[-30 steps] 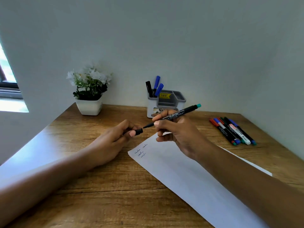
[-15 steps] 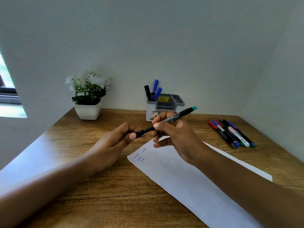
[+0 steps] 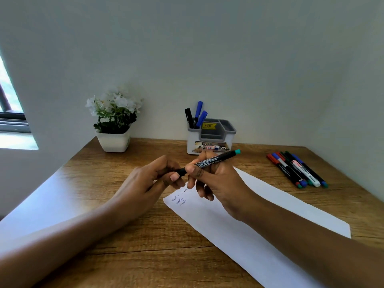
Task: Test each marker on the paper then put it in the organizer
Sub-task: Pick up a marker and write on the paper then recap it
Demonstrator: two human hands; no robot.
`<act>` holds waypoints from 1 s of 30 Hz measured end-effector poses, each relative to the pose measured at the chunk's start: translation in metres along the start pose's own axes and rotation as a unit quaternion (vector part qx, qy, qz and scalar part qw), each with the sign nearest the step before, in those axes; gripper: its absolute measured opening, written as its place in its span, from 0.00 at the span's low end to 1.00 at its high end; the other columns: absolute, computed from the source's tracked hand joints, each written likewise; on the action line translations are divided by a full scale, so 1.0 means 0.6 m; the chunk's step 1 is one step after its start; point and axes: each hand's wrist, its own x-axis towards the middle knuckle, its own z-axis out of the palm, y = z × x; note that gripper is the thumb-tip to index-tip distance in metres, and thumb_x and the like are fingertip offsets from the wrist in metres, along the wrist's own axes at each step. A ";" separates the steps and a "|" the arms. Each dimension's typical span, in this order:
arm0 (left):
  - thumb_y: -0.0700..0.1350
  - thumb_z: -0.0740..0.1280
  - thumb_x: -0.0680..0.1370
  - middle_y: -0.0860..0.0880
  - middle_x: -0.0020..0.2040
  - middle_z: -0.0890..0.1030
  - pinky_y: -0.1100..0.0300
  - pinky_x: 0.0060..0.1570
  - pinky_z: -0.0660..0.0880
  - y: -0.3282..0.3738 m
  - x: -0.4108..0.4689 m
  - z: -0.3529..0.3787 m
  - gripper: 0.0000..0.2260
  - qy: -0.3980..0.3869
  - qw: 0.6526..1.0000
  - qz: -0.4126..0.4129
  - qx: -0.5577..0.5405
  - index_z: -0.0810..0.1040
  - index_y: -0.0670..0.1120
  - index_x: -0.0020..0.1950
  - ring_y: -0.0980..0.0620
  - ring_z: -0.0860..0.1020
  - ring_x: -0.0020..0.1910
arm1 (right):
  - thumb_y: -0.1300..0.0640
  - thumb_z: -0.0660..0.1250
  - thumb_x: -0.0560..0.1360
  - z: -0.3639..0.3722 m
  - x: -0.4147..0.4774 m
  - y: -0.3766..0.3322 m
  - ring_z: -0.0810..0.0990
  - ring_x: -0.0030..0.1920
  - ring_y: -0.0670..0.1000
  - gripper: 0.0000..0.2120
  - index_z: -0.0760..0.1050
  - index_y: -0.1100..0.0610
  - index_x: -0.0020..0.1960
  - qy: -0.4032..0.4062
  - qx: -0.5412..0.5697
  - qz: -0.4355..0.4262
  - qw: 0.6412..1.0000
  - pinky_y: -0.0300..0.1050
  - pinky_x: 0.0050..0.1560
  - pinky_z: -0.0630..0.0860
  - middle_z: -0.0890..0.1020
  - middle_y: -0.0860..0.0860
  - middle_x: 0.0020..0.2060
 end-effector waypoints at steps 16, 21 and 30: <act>0.63 0.55 0.77 0.55 0.77 0.57 0.54 0.73 0.49 -0.038 0.023 -0.008 0.27 -0.205 0.931 -0.188 0.234 0.53 0.62 0.74 0.54 0.54 0.76 | 0.50 0.58 0.80 -0.190 0.075 -0.097 0.70 0.29 0.48 0.13 0.80 0.54 0.53 0.184 -0.277 -0.023 0.943 0.42 0.32 0.71 0.73 0.51 0.29; 0.65 0.55 0.76 0.55 0.78 0.53 0.54 0.73 0.44 -0.045 0.024 -0.010 0.30 -0.228 0.921 -0.196 0.246 0.49 0.62 0.75 0.54 0.49 0.76 | 0.60 0.57 0.79 -0.225 0.193 -0.137 0.75 0.48 0.57 0.15 0.76 0.62 0.62 0.049 -0.553 0.056 0.830 0.45 0.43 0.70 0.79 0.61 0.54; 0.74 0.48 0.65 0.55 0.78 0.51 0.56 0.72 0.41 -0.052 0.027 -0.014 0.40 -0.244 0.917 -0.193 0.249 0.47 0.62 0.75 0.57 0.47 0.76 | 0.64 0.69 0.72 -0.173 0.318 -0.188 0.78 0.54 0.52 0.11 0.81 0.59 0.54 -0.009 -0.662 -0.048 0.748 0.40 0.47 0.68 0.83 0.55 0.53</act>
